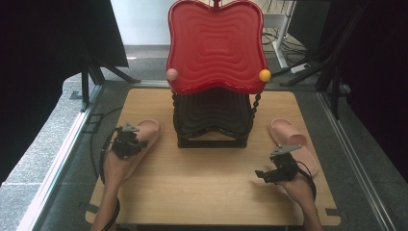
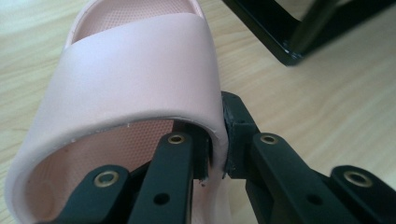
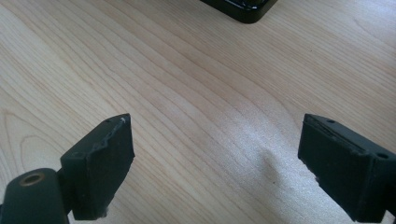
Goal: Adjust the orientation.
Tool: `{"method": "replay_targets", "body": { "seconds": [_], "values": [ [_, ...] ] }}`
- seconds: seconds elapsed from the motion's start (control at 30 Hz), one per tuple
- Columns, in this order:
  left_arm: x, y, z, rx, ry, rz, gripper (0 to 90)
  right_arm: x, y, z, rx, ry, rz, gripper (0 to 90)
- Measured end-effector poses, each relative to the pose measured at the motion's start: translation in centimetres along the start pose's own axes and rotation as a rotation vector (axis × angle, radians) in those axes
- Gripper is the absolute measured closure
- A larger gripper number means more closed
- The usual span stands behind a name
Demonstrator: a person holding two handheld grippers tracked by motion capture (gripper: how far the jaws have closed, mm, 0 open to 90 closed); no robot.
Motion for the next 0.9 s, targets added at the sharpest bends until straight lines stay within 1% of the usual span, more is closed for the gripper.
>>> {"method": "replay_targets", "body": {
  "seconds": [0.03, 0.07, 0.13, 0.2, 0.23, 0.27, 0.3, 0.4, 0.47, 0.5, 0.53, 0.57, 0.67, 0.73, 0.77, 0.83, 0.87, 0.9],
  "values": [
    [0.0, -0.2, -0.7, -0.006, -0.005, 0.029, 82.4, 0.0, 0.0, 0.0, 0.0, 0.0, 0.0, 11.2],
    [0.0, -0.3, -1.0, -0.009, -0.007, 0.038, 82.4, 0.0, 0.0, 0.0, 0.0, 0.0, -0.001, 11.3],
    [0.0, -0.6, -1.7, -0.017, -0.017, 0.047, 82.4, 0.1, 0.1, 0.0, -0.002, 0.001, -0.003, 11.3],
    [-0.1, -0.8, -2.5, -0.026, -0.041, 0.052, 82.5, 0.1, 0.1, -0.1, -0.004, 0.002, -0.004, 11.2],
    [-0.1, -0.8, -2.5, -0.026, -0.041, 0.052, 82.5, 0.1, 0.1, -0.1, -0.005, 0.002, -0.005, 11.3],
    [-0.2, -0.8, -2.9, -0.033, -0.055, 0.055, 82.5, 0.1, 0.1, -0.1, -0.005, 0.002, -0.005, 11.3],
    [-0.4, -0.9, -3.4, -0.041, -0.071, 0.069, 82.4, 0.1, 0.1, -0.1, -0.007, 0.001, -0.006, 11.3],
    [-0.9, -1.1, -4.4, -0.05, -0.095, 0.092, 82.5, 0.1, 0.1, -0.1, -0.011, 0.002, -0.009, 11.1],
    [-1.4, -1.2, -4.9, -0.05, -0.108, 0.106, 82.5, 0.1, 0.2, -0.2, -0.013, 0.002, -0.008, 10.6],
    [-1.4, -1.2, -4.9, -0.05, -0.108, 0.106, 82.5, 0.1, 0.2, -0.2, -0.013, 0.002, -0.008, 10.6],
    [-1.9, -1.3, -5.4, -0.051, -0.122, 0.121, 82.5, 0.1, 0.2, -0.2, -0.017, 0.003, -0.013, 9.8],
    [-2.2, -1.3, -5.6, -0.052, -0.126, 0.13, 82.5, 0.1, 0.2, -0.2, -0.017, 0.002, -0.014, 9.2],
    [-3.0, -1.4, -6.3, -0.053, -0.145, 0.143, 82.5, 0.1, 0.2, -0.2, -0.017, -0.001, -0.015, 5.3],
    [-3.4, -1.4, -6.7, -0.054, -0.147, 0.151, 82.4, 0.0, 0.3, -0.2, -0.018, -0.01, -0.011, 1.2],
    [-3.4, -1.4, -6.7, -0.054, -0.147, 0.151, 82.5, 0.0, 0.3, -0.2, -0.018, -0.01, -0.011, 1.2],
    [-3.9, -1.5, -7.1, -0.055, -0.158, 0.159, 82.5, -0.1, 0.2, -0.2, -0.019, -0.016, -0.008, 0.0],
    [-4.1, -1.5, -7.2, -0.057, -0.167, 0.161, 82.5, -0.1, 0.2, -0.2, -0.021, -0.014, -0.008, 0.0],
    [-4.6, -1.6, -7.5, -0.06, -0.186, 0.167, 82.6, -0.2, 0.2, -0.3, -0.022, -0.011, -0.01, 0.0]
  ]
}}
Point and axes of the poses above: each handheld gripper's, and its own axes: z roughly forward along the jaws, y roughly out of its top, x roughly to its left, the point moved 9 cm from there along z, roughly forward along the jaws, and after that the axes turned 13 degrees about y, right-handed, at the moved point
